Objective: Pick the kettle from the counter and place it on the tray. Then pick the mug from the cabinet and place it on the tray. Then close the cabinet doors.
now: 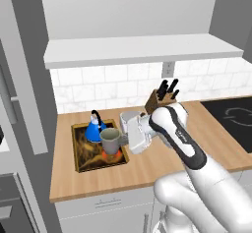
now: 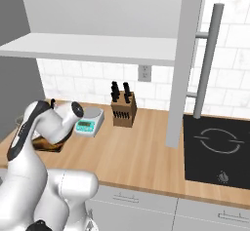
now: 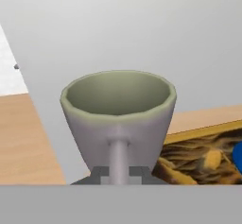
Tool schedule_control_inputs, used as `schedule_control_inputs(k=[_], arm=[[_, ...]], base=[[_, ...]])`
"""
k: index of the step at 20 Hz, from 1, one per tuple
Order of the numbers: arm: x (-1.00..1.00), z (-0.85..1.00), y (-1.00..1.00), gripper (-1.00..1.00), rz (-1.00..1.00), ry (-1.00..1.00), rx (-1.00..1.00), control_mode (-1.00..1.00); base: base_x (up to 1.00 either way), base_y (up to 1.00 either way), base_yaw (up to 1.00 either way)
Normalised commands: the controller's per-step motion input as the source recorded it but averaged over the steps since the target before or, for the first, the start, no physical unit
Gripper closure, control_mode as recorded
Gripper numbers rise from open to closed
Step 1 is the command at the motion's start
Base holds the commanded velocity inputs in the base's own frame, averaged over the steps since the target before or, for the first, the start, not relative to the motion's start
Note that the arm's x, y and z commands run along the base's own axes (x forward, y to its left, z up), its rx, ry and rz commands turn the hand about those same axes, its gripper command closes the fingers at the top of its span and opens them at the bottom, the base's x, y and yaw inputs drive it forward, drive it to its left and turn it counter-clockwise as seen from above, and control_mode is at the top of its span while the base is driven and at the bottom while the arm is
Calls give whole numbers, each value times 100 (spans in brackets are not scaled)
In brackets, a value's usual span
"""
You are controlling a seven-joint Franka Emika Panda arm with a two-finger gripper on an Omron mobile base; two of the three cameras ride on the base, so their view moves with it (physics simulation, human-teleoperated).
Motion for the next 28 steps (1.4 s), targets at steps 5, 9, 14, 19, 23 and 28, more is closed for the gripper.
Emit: schedule_control_inputs(k=[5,9,14,19,23,28], arm=[[40,-44,38,100,12,0,0,-100],[48,-39,15,100,2,4,0,-100],[46,-31,10,100,0,4,0,-100],[9,-34,7,100,0,0,-5,-100],[0,-41,3,100,0,-8,-17,-100],[15,-25,9,100,-1,-1,-11,-100]], base=[[0,0,0],[0,0,0],[0,0,0],[0,0,0],[0,0,0],[0,0,0]])
